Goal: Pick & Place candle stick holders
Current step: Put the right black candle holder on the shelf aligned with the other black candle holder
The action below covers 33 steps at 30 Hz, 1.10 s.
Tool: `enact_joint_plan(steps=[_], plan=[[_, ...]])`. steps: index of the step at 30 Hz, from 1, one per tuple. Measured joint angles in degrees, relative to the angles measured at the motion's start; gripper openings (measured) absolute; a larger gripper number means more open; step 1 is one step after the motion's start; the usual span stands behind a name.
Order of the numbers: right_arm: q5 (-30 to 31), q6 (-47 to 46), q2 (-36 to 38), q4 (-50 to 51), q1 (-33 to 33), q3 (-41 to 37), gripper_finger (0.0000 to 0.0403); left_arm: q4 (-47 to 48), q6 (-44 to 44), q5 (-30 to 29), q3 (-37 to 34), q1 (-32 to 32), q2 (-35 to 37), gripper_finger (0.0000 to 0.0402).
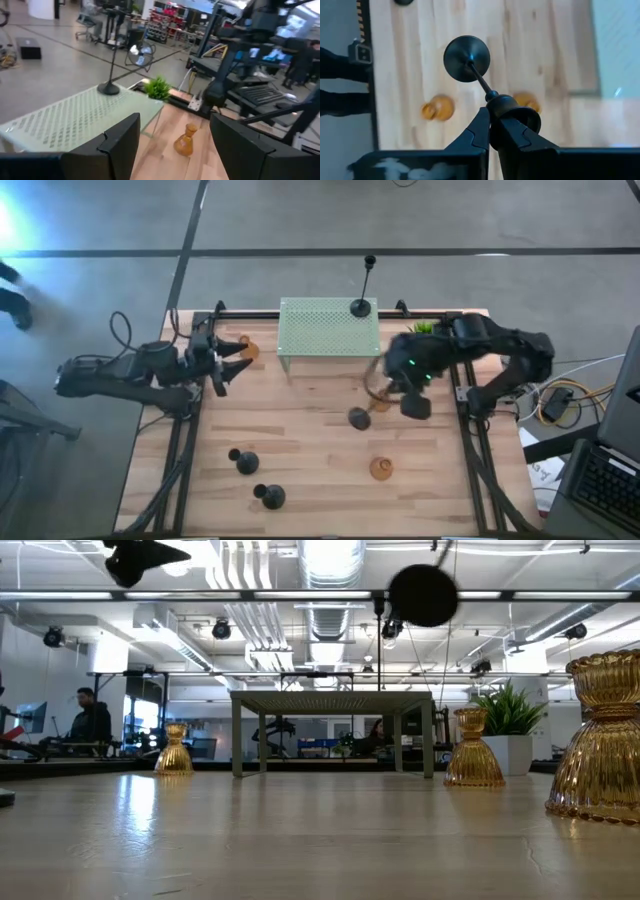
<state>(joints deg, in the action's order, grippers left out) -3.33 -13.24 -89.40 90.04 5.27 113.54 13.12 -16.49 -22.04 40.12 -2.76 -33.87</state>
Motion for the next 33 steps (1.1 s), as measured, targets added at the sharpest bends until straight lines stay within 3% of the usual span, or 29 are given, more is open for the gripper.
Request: enact_joint_plan(steps=[13,23,33], plan=[[-1.30,13.74,-17.51,-0.02,-7.37,21.20,0.0011,4.91,-1.11,13.15,5.29,0.40,-11.97,0.0245],[-2.29,14.93,-21.25,-1.07,-7.92,21.42,0.0011,-3.69,3.02,24.75,8.39,4.05,-24.31,0.0245],[-1.25,15.62,-20.45,-1.97,-8.27,21.46,0.0011,-7.08,7.06,33.19,17.33,8.37,-37.70,0.0245]])
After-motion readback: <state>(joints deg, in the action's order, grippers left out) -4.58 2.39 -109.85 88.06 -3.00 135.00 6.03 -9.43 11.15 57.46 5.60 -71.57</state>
